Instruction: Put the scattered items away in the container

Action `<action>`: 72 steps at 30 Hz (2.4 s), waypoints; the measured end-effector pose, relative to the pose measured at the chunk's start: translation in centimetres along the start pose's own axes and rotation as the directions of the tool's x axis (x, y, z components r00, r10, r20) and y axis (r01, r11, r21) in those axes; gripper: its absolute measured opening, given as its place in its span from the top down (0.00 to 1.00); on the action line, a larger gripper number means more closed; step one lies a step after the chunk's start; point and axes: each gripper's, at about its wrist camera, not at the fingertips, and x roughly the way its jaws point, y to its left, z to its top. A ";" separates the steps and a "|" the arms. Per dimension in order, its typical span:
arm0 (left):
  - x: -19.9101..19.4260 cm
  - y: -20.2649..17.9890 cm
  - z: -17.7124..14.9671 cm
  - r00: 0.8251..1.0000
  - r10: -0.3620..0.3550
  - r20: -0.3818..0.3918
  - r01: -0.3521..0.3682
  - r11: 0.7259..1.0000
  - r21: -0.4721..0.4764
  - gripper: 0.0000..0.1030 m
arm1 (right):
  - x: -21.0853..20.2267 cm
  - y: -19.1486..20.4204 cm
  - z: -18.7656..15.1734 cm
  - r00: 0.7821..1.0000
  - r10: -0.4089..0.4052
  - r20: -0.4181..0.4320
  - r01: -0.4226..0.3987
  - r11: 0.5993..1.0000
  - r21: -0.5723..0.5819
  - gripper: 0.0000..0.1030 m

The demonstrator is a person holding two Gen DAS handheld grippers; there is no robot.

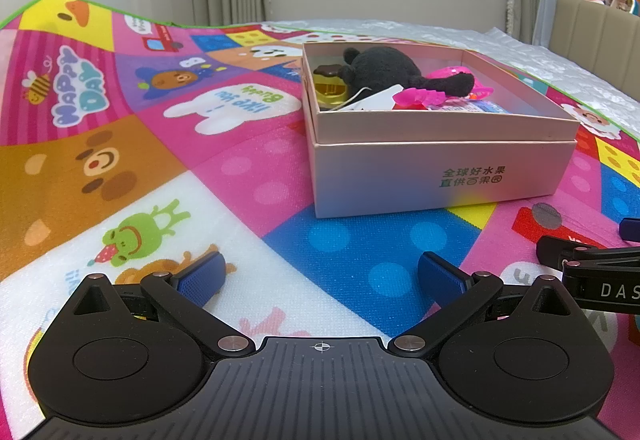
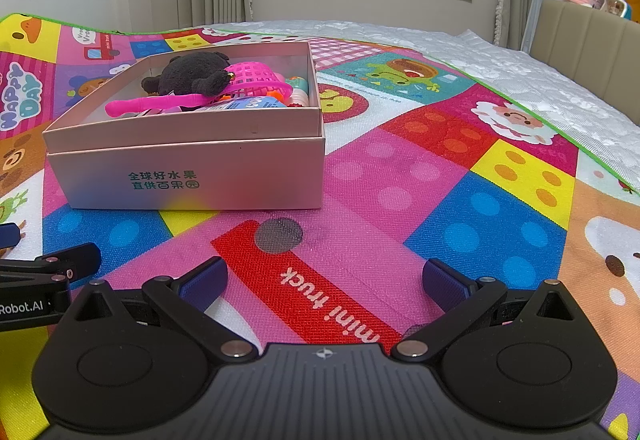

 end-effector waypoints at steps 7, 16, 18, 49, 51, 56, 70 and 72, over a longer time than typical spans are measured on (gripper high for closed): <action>0.0 0.0 0.0 1.000 0.000 0.000 0.000 1.000 0.000 0.00 | 0.0 0.0 0.0 1.000 0.000 0.000 0.000 1.000 0.000 0.00; 0.0 0.0 0.0 1.000 0.000 0.000 0.000 1.000 -0.001 0.00 | 0.0 0.0 0.0 1.000 0.000 0.000 0.000 1.000 0.000 0.00; 0.0 0.0 0.0 1.000 0.000 0.000 0.000 1.000 -0.001 0.00 | 0.0 0.0 0.0 1.000 0.000 0.000 0.000 1.000 0.000 0.00; 0.0 0.0 0.0 1.000 -0.004 0.001 0.004 1.000 -0.007 0.00 | 0.0 0.0 0.0 1.000 0.000 0.000 0.000 1.000 0.000 0.00; 0.0 -0.2 0.0 1.000 0.005 0.001 -0.005 1.000 0.003 0.00 | 0.0 0.0 0.0 1.000 0.000 0.000 0.000 1.000 0.000 0.00; 0.0 -0.5 -0.1 1.000 0.022 0.008 -0.022 1.000 0.022 0.00 | 0.0 0.0 0.0 1.000 0.000 0.000 0.000 1.000 0.000 0.00; 0.1 -0.3 0.5 0.998 0.022 -0.053 -0.024 0.999 -0.023 0.00 | 0.0 0.0 0.0 1.000 0.000 0.000 0.000 1.000 0.000 0.00; -0.1 -0.3 0.3 0.999 0.026 -0.037 -0.026 0.999 -0.021 0.00 | 0.0 0.0 0.0 1.000 0.000 0.000 0.000 1.000 0.000 0.00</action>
